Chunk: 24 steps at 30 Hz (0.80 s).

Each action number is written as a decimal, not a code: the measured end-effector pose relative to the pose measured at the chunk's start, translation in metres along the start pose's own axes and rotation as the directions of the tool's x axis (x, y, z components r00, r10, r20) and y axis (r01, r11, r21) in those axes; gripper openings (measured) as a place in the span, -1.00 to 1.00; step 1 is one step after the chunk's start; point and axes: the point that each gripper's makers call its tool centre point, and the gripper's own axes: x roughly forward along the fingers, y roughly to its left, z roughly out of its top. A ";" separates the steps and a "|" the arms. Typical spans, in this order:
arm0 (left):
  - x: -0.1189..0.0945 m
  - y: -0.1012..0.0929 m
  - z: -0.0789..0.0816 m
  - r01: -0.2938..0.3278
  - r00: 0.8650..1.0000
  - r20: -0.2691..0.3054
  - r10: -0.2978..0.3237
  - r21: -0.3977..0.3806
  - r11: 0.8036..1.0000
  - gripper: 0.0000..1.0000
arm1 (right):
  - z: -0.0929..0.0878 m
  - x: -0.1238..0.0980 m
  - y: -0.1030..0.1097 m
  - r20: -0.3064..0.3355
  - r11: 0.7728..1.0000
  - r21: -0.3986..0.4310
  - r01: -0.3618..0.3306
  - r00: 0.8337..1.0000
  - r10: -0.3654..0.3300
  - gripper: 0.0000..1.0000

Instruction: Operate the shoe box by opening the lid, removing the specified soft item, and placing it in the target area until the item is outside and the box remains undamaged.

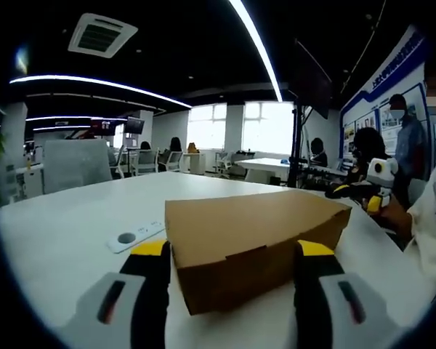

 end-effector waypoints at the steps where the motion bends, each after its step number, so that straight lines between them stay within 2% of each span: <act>1: 0.000 0.001 0.000 -0.004 1.000 -0.006 0.004 0.002 1.000 0.43 | -0.001 0.000 -0.001 0.001 1.000 0.010 0.000 1.000 0.000 0.22; 3: 0.001 0.005 -0.001 -0.009 1.000 -0.016 0.009 0.006 1.000 0.43 | -0.003 0.001 -0.001 0.002 1.000 0.021 -0.005 1.000 0.005 0.22; 8: 0.000 0.010 0.002 -0.014 1.000 0.006 0.013 0.024 1.000 0.40 | -0.008 0.006 -0.001 -0.021 1.000 0.020 -0.012 1.000 0.013 0.21; 13: 0.003 0.013 -0.003 -0.024 1.000 -0.018 0.025 0.056 0.998 0.39 | -0.008 0.015 -0.001 -0.033 0.998 0.056 -0.029 0.999 0.031 0.23; 24: 0.005 0.018 -0.004 -0.012 1.000 -0.007 0.012 0.046 0.999 0.40 | -0.008 0.017 -0.002 -0.024 0.998 0.067 0.008 1.000 -0.006 0.24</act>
